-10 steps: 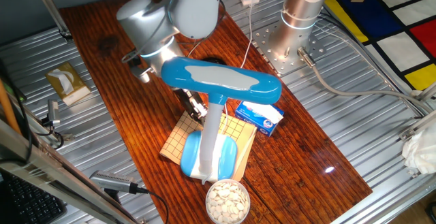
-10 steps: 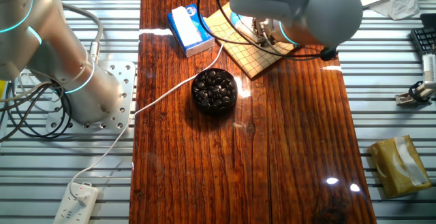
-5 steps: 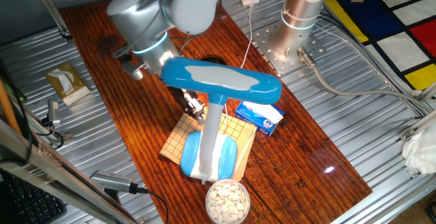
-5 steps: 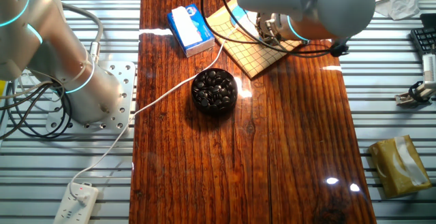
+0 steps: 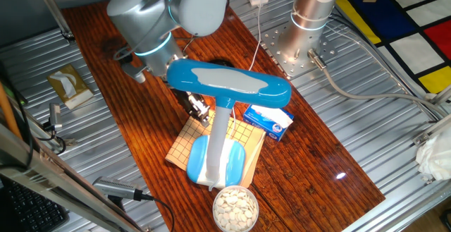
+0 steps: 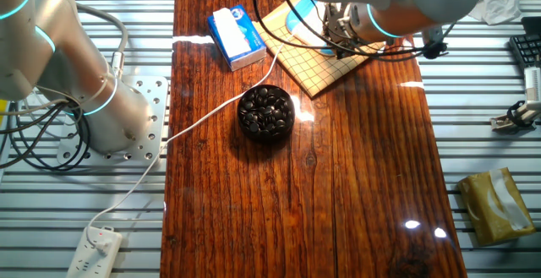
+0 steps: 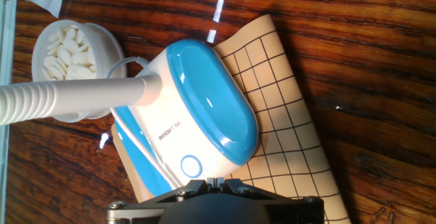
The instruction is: Turn on the desk lamp by pressing the button
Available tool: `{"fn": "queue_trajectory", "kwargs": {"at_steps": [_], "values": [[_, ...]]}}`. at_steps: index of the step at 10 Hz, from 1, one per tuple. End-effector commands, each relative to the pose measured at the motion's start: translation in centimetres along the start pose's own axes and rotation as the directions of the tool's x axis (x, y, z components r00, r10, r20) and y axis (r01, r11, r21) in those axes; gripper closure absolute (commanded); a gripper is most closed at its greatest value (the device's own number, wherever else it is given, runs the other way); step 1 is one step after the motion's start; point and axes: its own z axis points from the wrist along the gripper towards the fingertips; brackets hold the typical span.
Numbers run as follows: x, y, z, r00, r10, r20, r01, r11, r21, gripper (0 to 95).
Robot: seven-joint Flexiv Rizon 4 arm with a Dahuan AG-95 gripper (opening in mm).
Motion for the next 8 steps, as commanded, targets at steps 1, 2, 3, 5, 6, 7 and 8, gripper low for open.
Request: {"fn": "queue_trajectory", "kwargs": {"at_steps": [1, 2, 3, 5, 6, 7, 8], "values": [[-0.02, -0.03, -0.02, 1.000, 0.000, -0.002, 0.000, 1.000, 0.008, 95.0], [-0.05, -0.05, -0.04, 1.000, 0.002, -0.006, -0.002, 1.000, 0.010, 95.0], [-0.10, -0.09, -0.04, 1.000, 0.002, -0.007, -0.001, 1.000, 0.012, 95.0], [-0.19, -0.25, 0.07, 1.000, -0.002, -0.007, 0.002, 1.000, 0.011, 95.0], [-0.19, -0.23, 0.05, 1.000, -0.001, -0.006, 0.001, 1.000, 0.009, 95.0], [-0.18, -0.23, 0.05, 1.000, 0.003, -0.007, -0.003, 1.000, 0.008, 95.0], [-0.16, -0.18, 0.00, 1.000, 0.006, -0.007, -0.006, 1.000, 0.009, 95.0]]}}
